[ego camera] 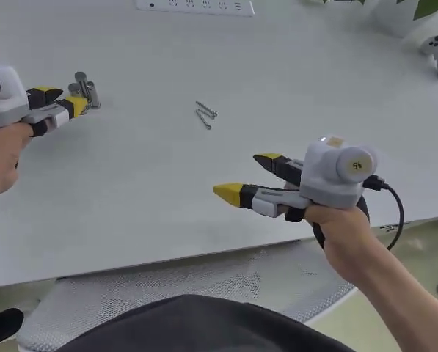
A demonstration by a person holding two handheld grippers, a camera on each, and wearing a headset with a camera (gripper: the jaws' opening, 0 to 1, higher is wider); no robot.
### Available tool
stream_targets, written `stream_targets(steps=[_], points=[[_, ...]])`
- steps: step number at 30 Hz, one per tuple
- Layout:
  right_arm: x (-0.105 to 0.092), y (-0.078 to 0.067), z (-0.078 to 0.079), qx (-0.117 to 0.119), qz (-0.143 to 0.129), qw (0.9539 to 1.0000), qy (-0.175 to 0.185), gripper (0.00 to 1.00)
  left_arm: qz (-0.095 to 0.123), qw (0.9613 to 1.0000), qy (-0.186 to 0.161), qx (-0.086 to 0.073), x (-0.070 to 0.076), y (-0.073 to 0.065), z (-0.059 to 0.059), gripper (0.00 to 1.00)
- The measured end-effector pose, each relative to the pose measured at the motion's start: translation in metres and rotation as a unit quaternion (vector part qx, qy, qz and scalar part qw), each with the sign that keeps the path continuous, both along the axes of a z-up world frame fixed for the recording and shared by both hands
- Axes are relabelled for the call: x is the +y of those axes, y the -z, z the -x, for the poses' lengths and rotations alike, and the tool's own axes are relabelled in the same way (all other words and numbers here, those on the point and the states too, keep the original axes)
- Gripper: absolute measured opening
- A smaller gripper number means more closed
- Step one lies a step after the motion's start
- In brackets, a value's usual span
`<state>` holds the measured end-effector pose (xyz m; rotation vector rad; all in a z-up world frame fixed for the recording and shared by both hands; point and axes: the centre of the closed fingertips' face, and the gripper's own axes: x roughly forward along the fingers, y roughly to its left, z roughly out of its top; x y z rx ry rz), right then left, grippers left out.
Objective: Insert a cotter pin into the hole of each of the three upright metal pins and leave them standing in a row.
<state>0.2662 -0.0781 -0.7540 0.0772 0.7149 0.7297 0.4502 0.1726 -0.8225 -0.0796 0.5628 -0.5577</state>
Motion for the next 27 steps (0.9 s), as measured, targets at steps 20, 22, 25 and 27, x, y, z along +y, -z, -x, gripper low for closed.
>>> stream_targets(steps=[20,22,25,27], points=[[-0.001,0.004,0.001,0.006,-0.003,1.0,0.001,0.71,-0.012,0.9998,0.014,0.01,-0.009,0.018,-0.006,0.18],[-0.002,0.004,0.001,0.007,-0.002,1.0,0.0,0.71,-0.014,0.9997,0.018,0.008,-0.01,0.019,-0.006,0.16],[-0.002,0.005,0.001,0.008,-0.001,1.0,0.0,0.71,-0.02,0.9996,0.021,0.005,-0.012,0.02,-0.005,0.14],[-0.001,0.005,0.002,0.008,-0.001,1.0,0.001,0.71,-0.019,0.9996,0.02,0.006,-0.012,0.019,-0.004,0.13]])
